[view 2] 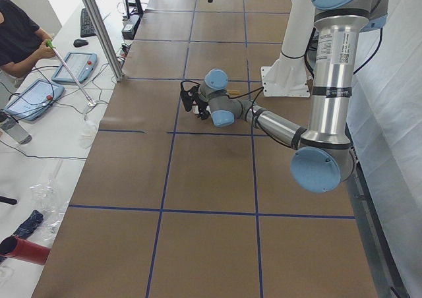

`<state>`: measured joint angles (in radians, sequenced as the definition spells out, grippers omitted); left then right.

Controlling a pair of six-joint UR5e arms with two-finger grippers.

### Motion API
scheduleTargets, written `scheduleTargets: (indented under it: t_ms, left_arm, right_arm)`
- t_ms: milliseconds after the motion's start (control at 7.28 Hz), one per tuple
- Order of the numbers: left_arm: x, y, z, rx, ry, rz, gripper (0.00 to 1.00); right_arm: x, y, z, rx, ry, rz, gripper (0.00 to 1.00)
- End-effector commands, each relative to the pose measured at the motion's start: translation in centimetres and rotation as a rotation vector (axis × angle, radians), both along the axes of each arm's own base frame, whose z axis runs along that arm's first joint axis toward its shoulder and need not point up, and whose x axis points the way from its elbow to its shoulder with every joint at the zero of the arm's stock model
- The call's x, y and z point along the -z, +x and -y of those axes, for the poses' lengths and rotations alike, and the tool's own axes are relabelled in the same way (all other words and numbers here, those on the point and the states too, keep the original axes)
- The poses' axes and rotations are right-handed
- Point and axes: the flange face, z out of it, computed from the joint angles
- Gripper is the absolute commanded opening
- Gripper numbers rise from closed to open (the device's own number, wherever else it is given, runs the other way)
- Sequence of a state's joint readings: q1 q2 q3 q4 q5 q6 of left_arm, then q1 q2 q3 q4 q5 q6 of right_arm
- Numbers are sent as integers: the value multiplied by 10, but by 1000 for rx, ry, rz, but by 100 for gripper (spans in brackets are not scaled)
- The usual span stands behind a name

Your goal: Hang towel on rack

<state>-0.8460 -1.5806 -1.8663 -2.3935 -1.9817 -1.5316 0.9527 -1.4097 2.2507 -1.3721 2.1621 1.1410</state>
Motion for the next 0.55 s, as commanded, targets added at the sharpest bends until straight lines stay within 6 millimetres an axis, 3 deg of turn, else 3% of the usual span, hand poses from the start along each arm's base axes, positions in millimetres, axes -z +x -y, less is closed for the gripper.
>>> scheduleTargets:
  t_ms: [0, 275, 412]
  left_arm:
    - [-45, -56, 2, -78, 191, 167, 100]
    - [-96, -137, 3, -173, 390, 342, 100]
    - [-115, -168, 9, -223, 471, 449, 100]
  right_arm:
    - [-105, 40, 14, 66, 49, -205, 100]
    - [-204, 100, 40, 165, 137, -372, 100]
    - [-242, 150, 48, 175, 129, -364, 100]
